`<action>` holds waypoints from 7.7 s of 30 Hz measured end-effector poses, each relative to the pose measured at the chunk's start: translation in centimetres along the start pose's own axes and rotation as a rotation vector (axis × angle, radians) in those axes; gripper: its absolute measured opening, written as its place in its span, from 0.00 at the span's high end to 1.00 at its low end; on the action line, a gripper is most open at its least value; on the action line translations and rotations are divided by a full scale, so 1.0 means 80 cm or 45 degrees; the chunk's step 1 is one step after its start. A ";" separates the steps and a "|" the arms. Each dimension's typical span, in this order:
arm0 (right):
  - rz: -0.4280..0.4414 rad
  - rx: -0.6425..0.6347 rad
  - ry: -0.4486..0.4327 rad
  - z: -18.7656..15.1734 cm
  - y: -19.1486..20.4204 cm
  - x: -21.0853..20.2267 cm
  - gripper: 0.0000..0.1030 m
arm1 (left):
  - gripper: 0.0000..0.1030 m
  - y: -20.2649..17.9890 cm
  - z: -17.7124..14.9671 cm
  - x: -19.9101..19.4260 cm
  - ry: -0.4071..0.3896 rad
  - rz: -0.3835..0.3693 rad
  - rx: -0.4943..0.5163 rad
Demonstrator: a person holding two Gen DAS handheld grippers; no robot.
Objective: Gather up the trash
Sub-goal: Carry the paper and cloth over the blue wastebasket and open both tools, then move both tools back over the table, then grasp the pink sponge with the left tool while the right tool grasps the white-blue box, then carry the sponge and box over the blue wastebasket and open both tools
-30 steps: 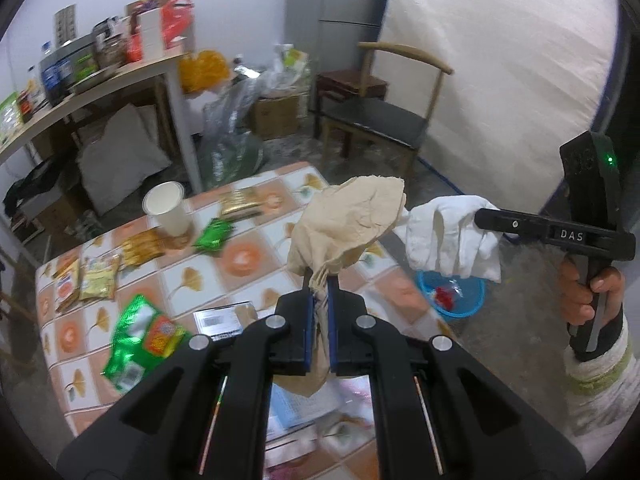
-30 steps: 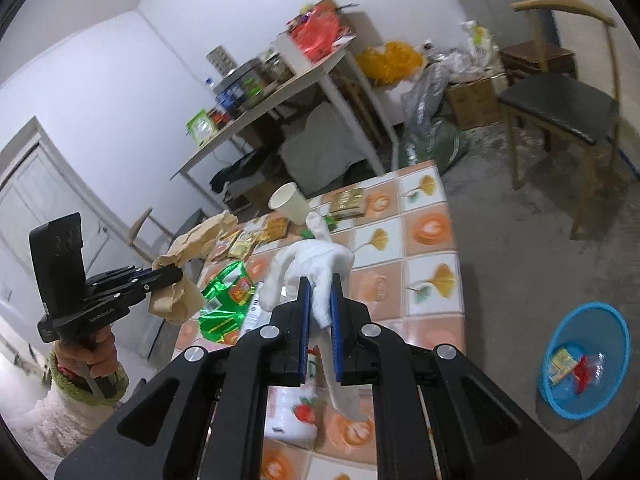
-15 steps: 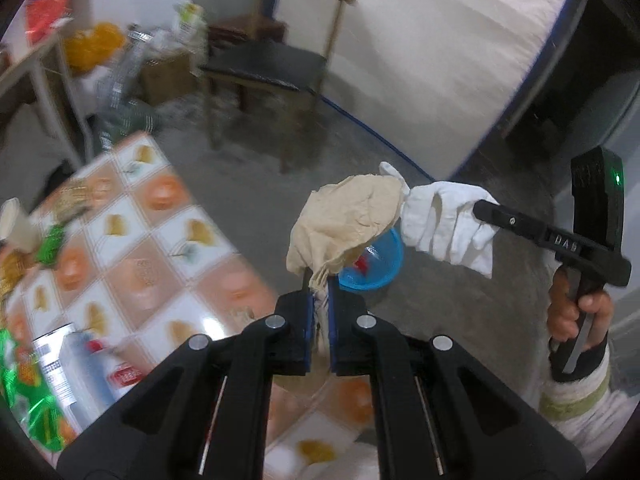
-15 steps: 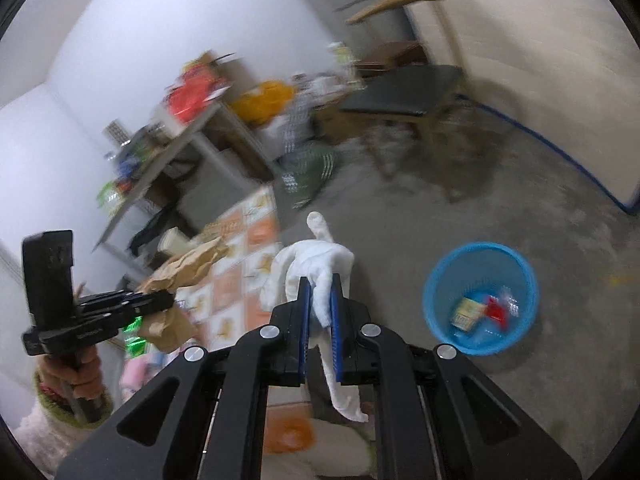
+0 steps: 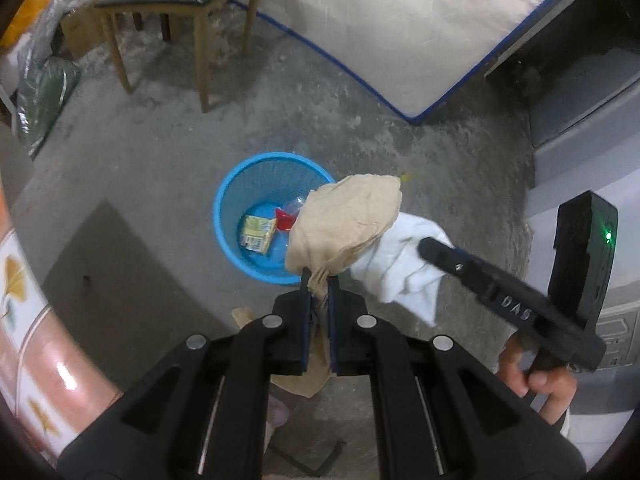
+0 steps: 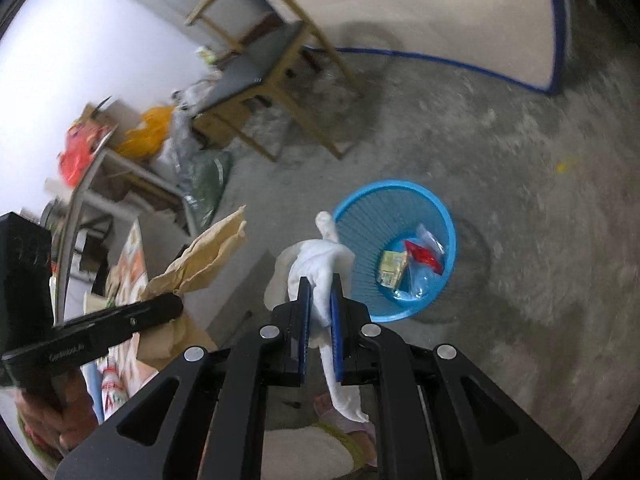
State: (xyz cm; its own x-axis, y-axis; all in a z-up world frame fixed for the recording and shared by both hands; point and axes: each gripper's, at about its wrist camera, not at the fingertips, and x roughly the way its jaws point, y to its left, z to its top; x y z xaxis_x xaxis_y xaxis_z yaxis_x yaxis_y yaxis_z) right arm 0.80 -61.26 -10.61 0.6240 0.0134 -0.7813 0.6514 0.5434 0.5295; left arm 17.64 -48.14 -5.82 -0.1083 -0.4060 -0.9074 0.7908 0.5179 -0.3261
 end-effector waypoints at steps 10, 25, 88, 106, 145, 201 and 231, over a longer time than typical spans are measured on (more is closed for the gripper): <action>-0.078 0.229 0.040 0.045 -0.053 0.117 0.47 | 0.38 0.016 0.059 0.079 -0.037 0.038 -0.093; -0.137 0.165 -0.066 -0.002 -0.057 0.056 0.47 | 0.36 0.017 0.021 -0.029 -0.268 0.029 -0.026; 0.448 -0.841 0.624 -0.269 0.542 0.134 0.40 | 0.24 0.290 -0.565 -0.356 -1.038 0.204 -0.707; 0.471 -0.867 0.705 -0.284 0.562 0.154 0.58 | 0.39 0.322 -0.577 -0.348 -0.991 0.206 -0.802; 0.514 -0.954 0.664 -0.305 0.571 0.135 0.67 | 0.51 0.391 -0.623 -0.361 -0.924 0.337 -1.141; 0.755 -0.820 0.515 -0.247 0.552 0.042 0.68 | 0.83 0.359 -0.619 -0.434 -1.248 0.063 -1.030; 0.439 -0.264 -0.004 -0.065 0.210 -0.087 0.68 | 0.83 0.160 -0.288 -0.314 -0.899 -0.013 -0.374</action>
State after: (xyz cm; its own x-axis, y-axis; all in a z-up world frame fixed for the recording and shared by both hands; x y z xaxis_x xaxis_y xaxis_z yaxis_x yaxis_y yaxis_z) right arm 5.15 -47.84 1.99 0.7922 0.2224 -0.5682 0.3027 0.6653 0.6824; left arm 16.60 -14.02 6.70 0.3741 -0.7459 -0.5511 0.5884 0.6502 -0.4806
